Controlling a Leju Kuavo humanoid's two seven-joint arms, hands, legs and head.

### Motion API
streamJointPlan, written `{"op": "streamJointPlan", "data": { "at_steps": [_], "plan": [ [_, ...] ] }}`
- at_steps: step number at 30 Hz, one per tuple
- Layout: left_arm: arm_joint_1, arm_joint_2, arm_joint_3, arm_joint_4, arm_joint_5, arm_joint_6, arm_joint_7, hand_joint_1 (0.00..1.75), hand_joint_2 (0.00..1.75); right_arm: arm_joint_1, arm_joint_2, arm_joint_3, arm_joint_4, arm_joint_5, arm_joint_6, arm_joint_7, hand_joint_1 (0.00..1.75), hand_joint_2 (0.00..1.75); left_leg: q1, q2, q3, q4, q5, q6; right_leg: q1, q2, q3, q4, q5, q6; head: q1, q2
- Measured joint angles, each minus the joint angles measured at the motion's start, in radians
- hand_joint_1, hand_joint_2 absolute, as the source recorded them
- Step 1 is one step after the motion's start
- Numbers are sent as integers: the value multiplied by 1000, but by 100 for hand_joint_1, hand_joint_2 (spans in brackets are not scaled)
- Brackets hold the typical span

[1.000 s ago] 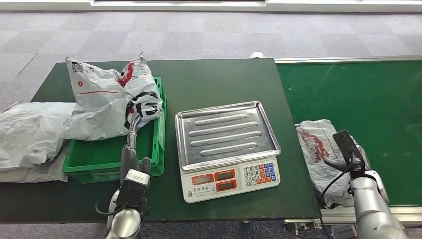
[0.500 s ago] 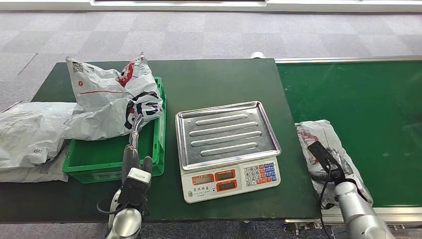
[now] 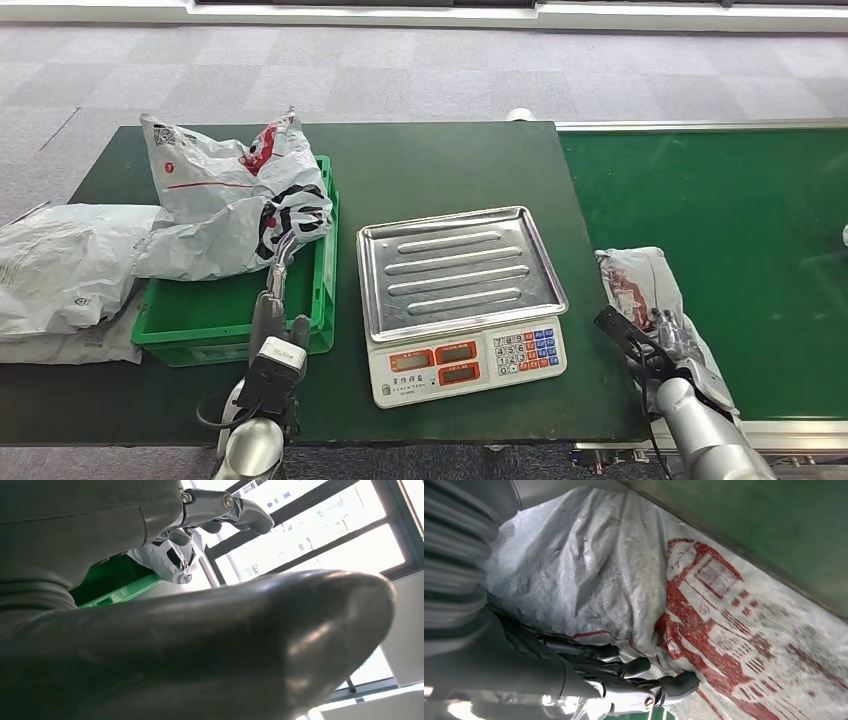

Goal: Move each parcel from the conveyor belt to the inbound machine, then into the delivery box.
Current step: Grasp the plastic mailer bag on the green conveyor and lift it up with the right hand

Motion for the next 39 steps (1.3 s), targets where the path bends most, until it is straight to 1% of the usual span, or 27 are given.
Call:
{"op": "streamJointPlan", "data": {
  "at_steps": [1, 4, 5, 8, 11, 20, 27, 31, 33, 39],
  "plan": [
    [0, 0, 0, 0, 0, -2, 0, 0, 0, 4, -2, 6, -1, 2, 1, 1, 24, 175, 0, 0, 0, 0, 0, 0, 0, 0, 1, 0, 0, 0, 0, 0],
    [1, 0, 0, 0, 0, -7, 2, 0, 0, 25, -7, 26, -13, 7, -17, -4, 155, 175, 0, 0, 1, 0, -1, 1, 0, 0, 3, -1, 0, 0, 0, 0],
    [1, 0, 0, 0, 0, -7, 2, 0, 0, 37, -7, 33, -23, 10, -37, -8, 175, 175, 1, 0, 2, 0, -1, 1, 1, -1, 4, -2, 0, 0, 0, 0],
    [3, 0, 0, -1, 0, -9, 3, 0, 0, 88, -5, 57, -79, 25, -101, -4, 175, 175, 1, -1, 2, 0, -1, 1, 1, -1, 6, -2, 0, 0, 0, 0],
    [4, 0, 0, -1, 0, -12, 4, 0, 0, 145, -1, 74, -160, 34, -126, 16, 175, 175, 1, -3, 1, 0, -1, 1, 1, -3, 6, -3, -1, 1, 0, 0],
    [5, 0, 0, 0, 5, -28, 5, 0, 0, 286, 15, 83, -381, 69, -140, 65, 175, 175, 1, -4, 0, 0, -2, 1, 1, -4, 5, -2, -1, 0, 0, 0],
    [4, 0, 0, 2, 10, -30, 5, 0, 0, 382, 23, 83, -520, 76, -139, 70, 175, 175, 1, -5, -1, 0, -3, 0, 2, -5, 4, -2, -3, -1, 0, 0],
    [7, 0, 0, 0, 12, -30, 5, 0, 0, 476, 46, 72, -678, 133, -193, 75, 175, 175, 2, -4, -2, -1, -4, -2, 2, -4, 1, -1, -4, -2, 0, 0],
    [9, 0, 0, -1, 13, -31, 5, 0, 0, 514, 61, 67, -753, 156, -199, 83, 175, 175, 2, -2, -3, -1, -5, -3, 2, -2, -1, -1, -4, -2, 0, 0],
    [11, 0, 0, -4, 14, -31, 5, 0, 0, 570, 80, 50, -872, 164, -197, 85, 175, 175, 2, -1, -3, -1, -5, -3, 2, 0, -3, 0, -5, -3, 0, 0]
  ]
}}
